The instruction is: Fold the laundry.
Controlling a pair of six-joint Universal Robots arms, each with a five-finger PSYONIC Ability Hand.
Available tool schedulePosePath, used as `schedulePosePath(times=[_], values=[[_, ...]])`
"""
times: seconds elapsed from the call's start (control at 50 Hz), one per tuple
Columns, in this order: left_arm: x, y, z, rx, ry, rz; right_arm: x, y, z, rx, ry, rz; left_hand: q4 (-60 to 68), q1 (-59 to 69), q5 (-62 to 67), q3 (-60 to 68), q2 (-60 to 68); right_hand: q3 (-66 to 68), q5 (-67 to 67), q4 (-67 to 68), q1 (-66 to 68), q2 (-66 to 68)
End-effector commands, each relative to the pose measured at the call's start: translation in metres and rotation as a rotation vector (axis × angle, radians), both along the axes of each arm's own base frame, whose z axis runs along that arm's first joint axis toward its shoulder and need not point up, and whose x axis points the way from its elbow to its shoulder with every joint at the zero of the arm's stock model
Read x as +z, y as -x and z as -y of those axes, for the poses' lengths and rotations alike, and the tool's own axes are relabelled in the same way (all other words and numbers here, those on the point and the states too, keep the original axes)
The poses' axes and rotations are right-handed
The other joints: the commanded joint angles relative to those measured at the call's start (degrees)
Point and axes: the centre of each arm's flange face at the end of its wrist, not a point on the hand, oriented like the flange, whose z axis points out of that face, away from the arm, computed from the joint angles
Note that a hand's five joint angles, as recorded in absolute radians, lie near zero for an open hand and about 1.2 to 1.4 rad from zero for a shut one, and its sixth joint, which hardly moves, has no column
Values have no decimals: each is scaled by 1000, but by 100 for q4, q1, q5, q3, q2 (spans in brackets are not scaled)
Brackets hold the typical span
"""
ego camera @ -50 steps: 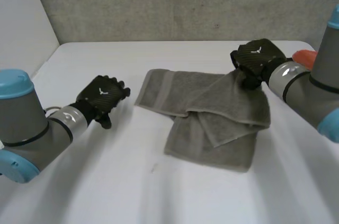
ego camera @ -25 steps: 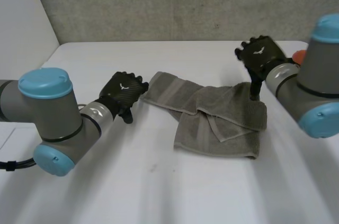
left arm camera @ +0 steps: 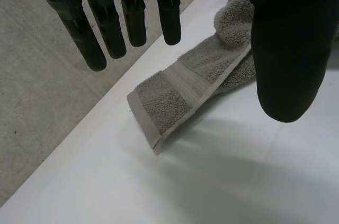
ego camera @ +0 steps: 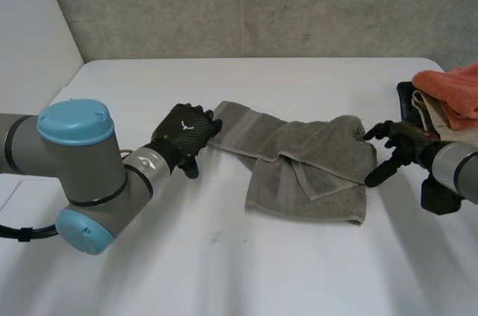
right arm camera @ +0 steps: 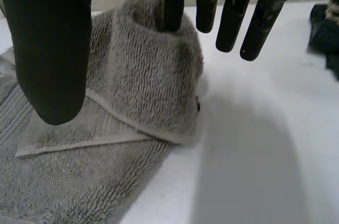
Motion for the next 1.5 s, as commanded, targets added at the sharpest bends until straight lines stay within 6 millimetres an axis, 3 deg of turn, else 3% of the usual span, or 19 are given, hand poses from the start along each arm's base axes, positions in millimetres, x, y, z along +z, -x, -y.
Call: schedulePosePath(times=[0.02, 0.12, 0.2, 0.22, 0.28, 0.36, 0.38, 0.48, 0.6, 0.7, 0.84, 0.98, 1.22, 1.3, 1.32, 1.38, 1.42, 1.5], values=[[0, -2, 2, 7, -1, -2, -22, -4, 17, -3, -4, 3, 71, -86, 106, 42, 69, 417, 447, 429, 744, 555], [0, -2, 3, 8, -1, -2, -35, -6, 25, -25, -18, -16, 71, -86, 106, 42, 69, 869, 899, 881, 1196, 1007], [1, -2, 3, 8, -1, -10, -35, -21, 27, -14, 27, -35, 54, -103, 89, 25, 53, 4191, 4222, 4204, 4518, 4330], [2, 0, 3, 8, -2, -15, -30, -25, 27, -13, 61, -36, 54, -103, 89, 25, 52, 5994, 6025, 6006, 6321, 6132], [4, 0, 4, 12, -3, -28, -21, -31, 27, 0, 113, -32, 38, -119, 73, 8, 36, 6012, 6043, 6025, 6339, 6151], [9, 3, 8, 22, -7, -81, 18, -35, 24, 23, 229, -13, -232, -389, -196, -261, -233, 6012, 6043, 6025, 6339, 6151], [11, 4, 10, 30, -16, -117, 38, -36, 21, 26, 283, -1, -232, -389, -197, -261, -234, 6012, 6043, 6025, 6339, 6151], [14, 7, 16, 58, -83, -257, 100, -45, 2, 89, 455, 35, -215, -372, -180, -244, -217, 6012, 6043, 6025, 6339, 6151], [8, 5, 26, 136, -157, -374, 143, -60, -22, 180, 587, 38, -232, -389, -197, -261, -233, 6012, 6043, 6025, 6339, 6151], [-11, 5, 31, 205, -191, -369, 173, -69, -44, 224, 650, 53, -232, -389, -197, -261, -234, 6012, 6043, 6025, 6339, 6151], [-31, 12, 26, 222, -267, -391, 182, -77, -61, 256, 655, 64, -215, -372, -180, -244, -217, 6012, 6043, 6025, 6339, 6151], [-36, 24, 14, 202, -301, -415, 185, -77, -65, 263, 658, 67, -215, -372, -180, -244, -217, 6012, 6043, 6025, 6339, 6151], [-52, 41, 28, 250, -225, -453, 200, -76, -89, 286, 677, 86, -97, -254, -62, -127, -99, 6012, 6043, 6025, 6339, 6151], [-55, 47, 35, 251, -193, -475, 200, -74, -95, 286, 666, 85, 1109, 952, 1144, 1080, 1107, 6012, 6043, 6025, 6339, 6151], [-54, 49, 38, 248, -179, -491, 198, -73, -96, 283, 650, 79, 2479, 2322, 2515, 2450, 2478, 6012, 6043, 6025, 6339, 6151], [-51, 51, 41, 239, -159, -512, 194, -71, -95, 277, 629, 72, 3902, 3745, 3937, 3873, 3901, 6012, 6043, 6025, 6339, 6151], [-50, 52, 43, 236, -148, -522, 192, -69, -94, 270, 622, 67, 5848, 5691, 5883, 5819, 5846, 6012, 6043, 6025, 6339, 6151], [-44, 48, 44, 251, -137, -531, 187, -69, -92, 268, 609, 63, 5855, 5698, 5890, 5826, 5853, 6012, 6043, 6025, 6339, 6151]])
